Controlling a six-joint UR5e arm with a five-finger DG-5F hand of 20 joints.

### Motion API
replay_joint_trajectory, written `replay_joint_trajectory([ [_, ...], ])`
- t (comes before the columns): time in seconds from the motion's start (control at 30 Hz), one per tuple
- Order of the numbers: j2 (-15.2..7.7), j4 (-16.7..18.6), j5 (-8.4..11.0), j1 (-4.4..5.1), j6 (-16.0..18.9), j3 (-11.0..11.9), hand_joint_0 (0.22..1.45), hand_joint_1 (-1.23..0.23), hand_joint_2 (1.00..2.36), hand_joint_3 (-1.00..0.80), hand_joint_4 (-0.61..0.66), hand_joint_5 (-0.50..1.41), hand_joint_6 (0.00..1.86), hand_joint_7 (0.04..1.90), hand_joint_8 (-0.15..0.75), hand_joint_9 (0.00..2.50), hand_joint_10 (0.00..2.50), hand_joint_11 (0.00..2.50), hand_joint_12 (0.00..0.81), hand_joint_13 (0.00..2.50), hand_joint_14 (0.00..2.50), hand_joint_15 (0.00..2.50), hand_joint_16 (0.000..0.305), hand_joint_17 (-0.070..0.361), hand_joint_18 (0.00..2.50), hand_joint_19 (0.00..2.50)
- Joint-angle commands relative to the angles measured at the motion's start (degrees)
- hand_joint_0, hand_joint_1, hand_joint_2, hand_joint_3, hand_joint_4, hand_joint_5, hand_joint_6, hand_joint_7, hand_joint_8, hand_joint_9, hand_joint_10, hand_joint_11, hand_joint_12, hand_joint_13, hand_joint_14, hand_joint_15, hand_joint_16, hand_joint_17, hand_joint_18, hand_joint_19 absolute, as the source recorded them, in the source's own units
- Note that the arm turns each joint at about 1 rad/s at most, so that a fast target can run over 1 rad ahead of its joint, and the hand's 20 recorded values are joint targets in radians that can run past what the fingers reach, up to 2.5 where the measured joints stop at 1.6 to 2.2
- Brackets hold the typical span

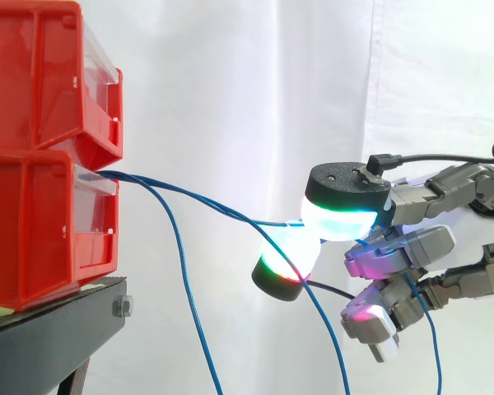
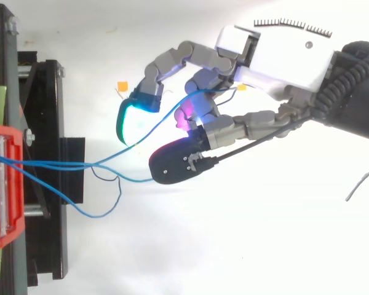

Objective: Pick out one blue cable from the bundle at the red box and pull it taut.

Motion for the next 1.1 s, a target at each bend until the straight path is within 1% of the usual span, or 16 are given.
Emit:
replay_joint_trajectory([
  [0.0, 0.06, -0.13, 0.02, 0.26, 0.01, 0.00, 0.52, -0.69, 1.00, -0.50, -0.02, -0.13, 0.92, 0.77, 0.173, 0.93, 2.30, 0.75, 0.337, 1.01, 0.02, 1.19, 0.045, 0.101, 0.71, 0.99],
  [0.1, 0.06, -0.13, 0.02, 0.34, 0.01, 0.53, 0.51, -0.65, 1.00, -0.50, -0.02, -0.13, 0.92, 0.76, 0.180, 0.93, 2.32, 0.73, 0.344, 1.01, 0.02, 1.18, 0.046, 0.104, 0.71, 1.00],
  [0.23, 0.06, -1.28, 0.02, 0.43, 0.10, 1.41, 0.49, -0.58, 1.00, -0.50, -0.02, -0.12, 0.92, 0.76, 0.188, 0.94, 2.34, 0.69, 0.357, 1.03, 0.02, 1.18, 0.048, 0.107, 0.72, 0.99],
  [0.37, 0.06, -3.39, -0.07, 0.43, 0.01, 2.38, 0.49, -0.58, 1.00, -0.50, -0.02, -0.12, 0.92, 0.75, 0.189, 0.95, 2.34, 0.69, 0.359, 1.02, 0.02, 1.18, 0.048, 0.108, 0.72, 1.00],
  [0.43, 0.06, -4.00, -0.07, 0.52, 0.01, 2.38, 0.51, -0.59, 1.00, -0.50, -0.03, -0.12, 0.92, 0.77, 0.179, 0.96, 2.28, 0.72, 0.345, 1.01, 0.02, 1.18, 0.046, 0.104, 0.71, 1.01],
  [0.5, 0.06, -3.91, -0.07, 0.52, 0.01, 2.38, 0.58, -0.57, 1.00, -0.50, -0.07, -0.12, 0.92, 0.81, 0.147, 0.99, 2.17, 0.82, 0.316, 1.01, 0.02, 1.18, 0.042, 0.094, 0.69, 1.02],
  [0.57, 0.06, -3.83, 0.02, 0.52, 0.01, 2.47, 0.59, -0.59, 1.00, -0.50, -0.08, -0.11, 0.93, 0.82, 0.141, 1.01, 2.14, 0.83, 0.315, 1.01, 0.02, 1.20, 0.041, 0.092, 0.69, 1.02],
  [0.6, 0.06, -3.83, 0.11, 0.52, 0.10, 2.38, 0.59, -0.60, 1.00, -0.46, -0.09, -0.11, 0.93, 0.83, 0.142, 1.02, 2.13, 0.85, 0.316, 1.01, 0.02, 1.19, 0.041, 0.092, 0.68, 1.03],
  [0.77, 0.06, -4.00, 0.11, 0.61, -0.08, 2.38, 0.59, -0.62, 1.01, -0.36, -0.10, -0.10, 0.94, 0.83, 0.153, 1.05, 2.10, 0.85, 0.315, 1.01, 0.02, 1.20, 0.041, 0.091, 0.68, 1.03],
  [0.83, 0.06, -4.00, 0.37, 0.78, 0.01, 2.38, 0.59, -0.62, 1.02, -0.32, -0.10, -0.09, 0.93, 0.86, 0.147, 1.06, 2.08, 0.87, 0.316, 1.01, 0.02, 1.20, 0.041, 0.091, 0.69, 1.03],
  [1.0, 0.06, -3.91, 0.37, 0.78, 0.10, 2.38, 0.58, -0.62, 1.02, -0.22, -0.12, -0.07, 0.93, 0.90, 0.147, 1.12, 2.01, 0.88, 0.316, 1.02, 0.02, 1.21, 0.040, 0.091, 0.70, 1.04],
  [1.03, 0.06, -3.91, 0.46, 0.78, 0.19, 2.38, 0.57, -0.62, 1.02, -0.21, -0.13, -0.07, 0.93, 0.90, 0.149, 1.13, 1.98, 0.91, 0.320, 1.03, 0.02, 1.21, 0.041, 0.091, 0.70, 1.04],
  [1.07, 0.06, -4.00, 0.37, 0.87, 0.19, 2.38, 0.57, -0.61, 1.02, -0.20, -0.13, -0.07, 0.93, 0.91, 0.165, 1.16, 1.97, 0.89, 0.330, 1.03, 0.02, 1.20, 0.043, 0.097, 0.71, 1.05],
])
